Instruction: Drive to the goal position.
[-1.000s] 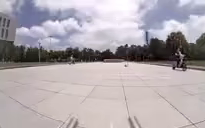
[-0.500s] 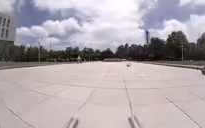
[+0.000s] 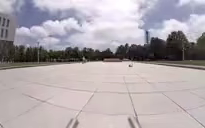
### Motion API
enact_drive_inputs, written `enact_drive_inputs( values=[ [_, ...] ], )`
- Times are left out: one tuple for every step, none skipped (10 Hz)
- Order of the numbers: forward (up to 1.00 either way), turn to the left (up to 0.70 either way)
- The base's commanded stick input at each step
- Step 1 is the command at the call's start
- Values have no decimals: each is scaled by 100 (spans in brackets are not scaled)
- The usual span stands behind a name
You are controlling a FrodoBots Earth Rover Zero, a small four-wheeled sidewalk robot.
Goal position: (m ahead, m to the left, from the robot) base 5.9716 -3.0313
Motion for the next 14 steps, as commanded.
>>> enact_drive_inputs(
  values=[
    [50,-31],
    [50,-50],
    [50,-50],
    [50,-24],
    [50,0],
    [50,0],
    [50,0],
    [50,0],
    [50,0],
    [50,0],
    [50,0],
    [50,0],
    [50,0],
    [50,0]
  ],
)
